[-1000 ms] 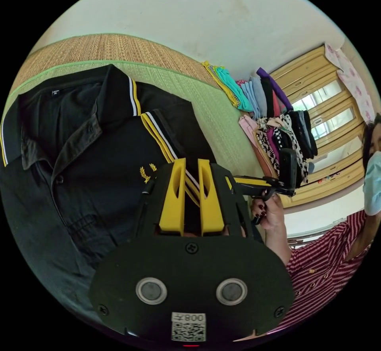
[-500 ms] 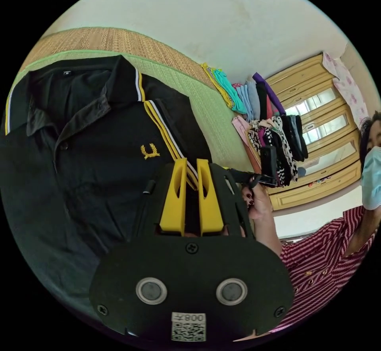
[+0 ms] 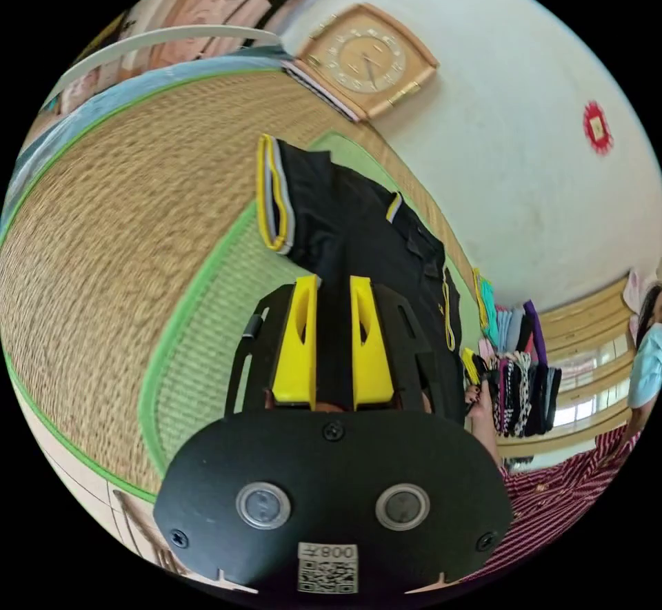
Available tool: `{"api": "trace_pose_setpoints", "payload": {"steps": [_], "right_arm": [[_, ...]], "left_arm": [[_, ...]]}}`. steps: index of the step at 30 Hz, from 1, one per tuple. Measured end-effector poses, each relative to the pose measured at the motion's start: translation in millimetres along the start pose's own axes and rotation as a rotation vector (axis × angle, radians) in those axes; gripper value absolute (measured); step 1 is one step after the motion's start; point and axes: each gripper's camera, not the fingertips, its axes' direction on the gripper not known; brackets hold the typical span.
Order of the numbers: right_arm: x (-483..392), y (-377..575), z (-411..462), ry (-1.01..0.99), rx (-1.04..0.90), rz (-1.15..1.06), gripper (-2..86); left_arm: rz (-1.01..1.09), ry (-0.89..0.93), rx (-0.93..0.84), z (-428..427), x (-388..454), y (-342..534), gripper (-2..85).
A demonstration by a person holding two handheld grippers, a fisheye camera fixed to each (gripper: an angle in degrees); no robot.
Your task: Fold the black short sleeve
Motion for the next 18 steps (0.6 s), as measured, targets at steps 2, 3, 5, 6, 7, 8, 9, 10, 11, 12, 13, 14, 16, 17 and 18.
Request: {"api": "trace_pose_setpoints", "payload": {"steps": [2,3,5,6,7,8,9,10,11,12,13,14,16,17,18], "right_arm": [[-27,-3,8,0.054,0.007,-0.010,0.6],[-52,-7,19,0.092,-0.003,-0.028,1.0],[-97,-16,46,0.125,-0.024,-0.070,1.9],[-129,-26,74,0.143,-0.067,-0.102,2.5],[-165,-36,109,0.171,-0.122,-0.146,3.0],[-184,-41,129,0.186,-0.150,-0.172,3.3],[-222,-50,172,0.211,-0.208,-0.226,3.9],[-260,-57,220,0.224,-0.271,-0.280,4.7],[-278,-60,245,0.229,-0.304,-0.306,5.0],[-312,-64,296,0.240,-0.364,-0.353,5.6],[-346,-66,349,0.241,-0.421,-0.398,6.0],[-363,-66,376,0.238,-0.451,-0.423,6.1],[-424,-63,482,0.262,-0.555,-0.502,6.4],[-438,-62,508,0.272,-0.582,-0.521,6.5],[-464,-58,559,0.302,-0.630,-0.554,6.6]], "left_arm": [[-0.051,0.015,0.028,-9,-37,-4,9.1],[-0.060,0.020,0.028,-10,-45,-5,9.3],[-0.068,0.032,0.031,-9,-70,-11,9.7],[-0.068,0.035,0.031,-8,-75,-12,9.7],[-0.066,0.053,0.034,-8,-86,-14,9.8],[-0.073,0.074,0.042,-8,-97,-16,9.8],[-0.077,0.087,0.046,-9,-103,-17,9.7],[-0.086,0.115,0.051,-10,-114,-18,9.6],[-0.096,0.142,0.059,-10,-125,-19,9.4],[-0.101,0.155,0.063,-11,-130,-20,9.3],[-0.108,0.173,0.063,-11,-141,-21,8.7],[-0.113,0.185,0.062,-11,-150,-23,8.1],[-0.115,0.192,0.059,-12,-165,-25,7.3],[-0.121,0.201,0.056,-13,-175,-27,6.7],[-0.122,0.209,0.057,-14,-180,-28,6.5]]}}
